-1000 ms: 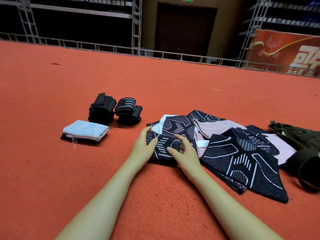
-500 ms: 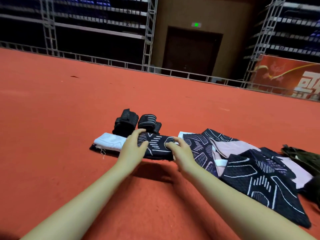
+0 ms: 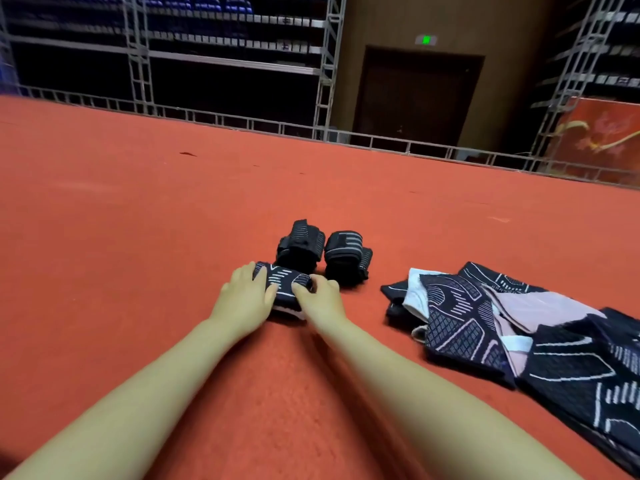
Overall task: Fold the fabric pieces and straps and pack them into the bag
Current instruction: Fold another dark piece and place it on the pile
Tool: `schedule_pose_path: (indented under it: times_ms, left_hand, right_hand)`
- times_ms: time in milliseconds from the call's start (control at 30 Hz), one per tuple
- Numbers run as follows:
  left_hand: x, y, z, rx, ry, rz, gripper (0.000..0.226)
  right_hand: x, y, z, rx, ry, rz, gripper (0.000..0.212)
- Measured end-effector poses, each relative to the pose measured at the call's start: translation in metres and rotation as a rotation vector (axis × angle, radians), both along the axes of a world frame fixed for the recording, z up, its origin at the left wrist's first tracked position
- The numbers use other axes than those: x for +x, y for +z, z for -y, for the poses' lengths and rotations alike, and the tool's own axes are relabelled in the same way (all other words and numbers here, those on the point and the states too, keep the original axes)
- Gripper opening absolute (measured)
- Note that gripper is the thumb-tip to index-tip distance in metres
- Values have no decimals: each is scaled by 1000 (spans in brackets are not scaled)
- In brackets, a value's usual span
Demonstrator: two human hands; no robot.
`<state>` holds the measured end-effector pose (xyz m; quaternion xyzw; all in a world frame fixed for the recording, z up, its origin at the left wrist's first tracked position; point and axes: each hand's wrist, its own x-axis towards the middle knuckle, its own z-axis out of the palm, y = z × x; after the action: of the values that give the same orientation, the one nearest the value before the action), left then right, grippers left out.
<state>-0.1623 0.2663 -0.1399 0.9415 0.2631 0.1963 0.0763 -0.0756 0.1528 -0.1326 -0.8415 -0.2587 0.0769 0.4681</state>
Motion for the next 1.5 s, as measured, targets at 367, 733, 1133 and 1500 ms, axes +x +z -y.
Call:
schedule_pose_path:
  times_ms: [367,733,1133,1500]
  left_hand:
    - [8,21,93,-163,-261,247,43]
    - [84,11,187,-593,-343,302,37]
    - [124,-16,201,-891,-421,539,23]
    - [118,-19,203,-481,-324,514,50]
  right_hand:
    - [29,-5,192,-154,-128,657,23]
    - [45,-19,228,-508,-147,642,65]
    - [65,-31,233,-97,-136,609,48]
    - [66,-13,252,331,-131,513,27]
